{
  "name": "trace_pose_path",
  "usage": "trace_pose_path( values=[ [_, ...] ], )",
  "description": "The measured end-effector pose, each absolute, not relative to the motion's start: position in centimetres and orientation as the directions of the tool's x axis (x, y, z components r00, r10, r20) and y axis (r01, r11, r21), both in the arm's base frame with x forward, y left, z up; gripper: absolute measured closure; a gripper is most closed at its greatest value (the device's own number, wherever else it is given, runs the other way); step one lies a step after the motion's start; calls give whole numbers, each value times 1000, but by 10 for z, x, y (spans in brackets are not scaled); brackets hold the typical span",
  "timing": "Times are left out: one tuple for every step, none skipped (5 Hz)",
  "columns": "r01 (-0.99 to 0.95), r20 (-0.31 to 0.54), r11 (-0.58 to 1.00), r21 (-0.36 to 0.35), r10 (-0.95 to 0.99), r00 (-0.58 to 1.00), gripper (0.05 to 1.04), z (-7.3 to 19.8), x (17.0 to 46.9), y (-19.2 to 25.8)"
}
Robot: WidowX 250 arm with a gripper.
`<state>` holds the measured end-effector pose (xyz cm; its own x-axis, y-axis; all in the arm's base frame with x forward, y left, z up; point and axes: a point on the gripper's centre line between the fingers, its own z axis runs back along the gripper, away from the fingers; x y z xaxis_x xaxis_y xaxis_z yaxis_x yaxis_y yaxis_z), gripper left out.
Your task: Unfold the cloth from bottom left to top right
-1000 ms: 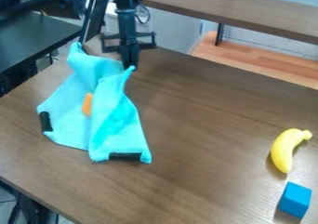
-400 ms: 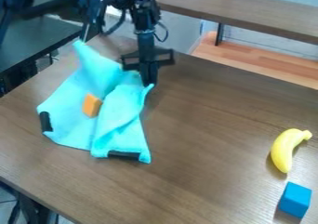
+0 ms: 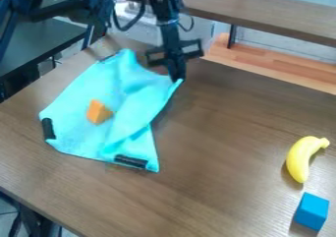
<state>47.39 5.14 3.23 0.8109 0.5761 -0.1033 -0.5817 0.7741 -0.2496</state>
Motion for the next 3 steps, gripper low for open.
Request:
trace_pose_path(
  values=[
    [-590, -89, 752, -293, 594, 800, 1016, 15, 477, 47],
    [-613, -88, 718, -330, 623, 777, 1016, 31, 486, 44],
    [-675, -137, 657, -336, 675, 725, 1016, 46, 495, 44]
  ],
)
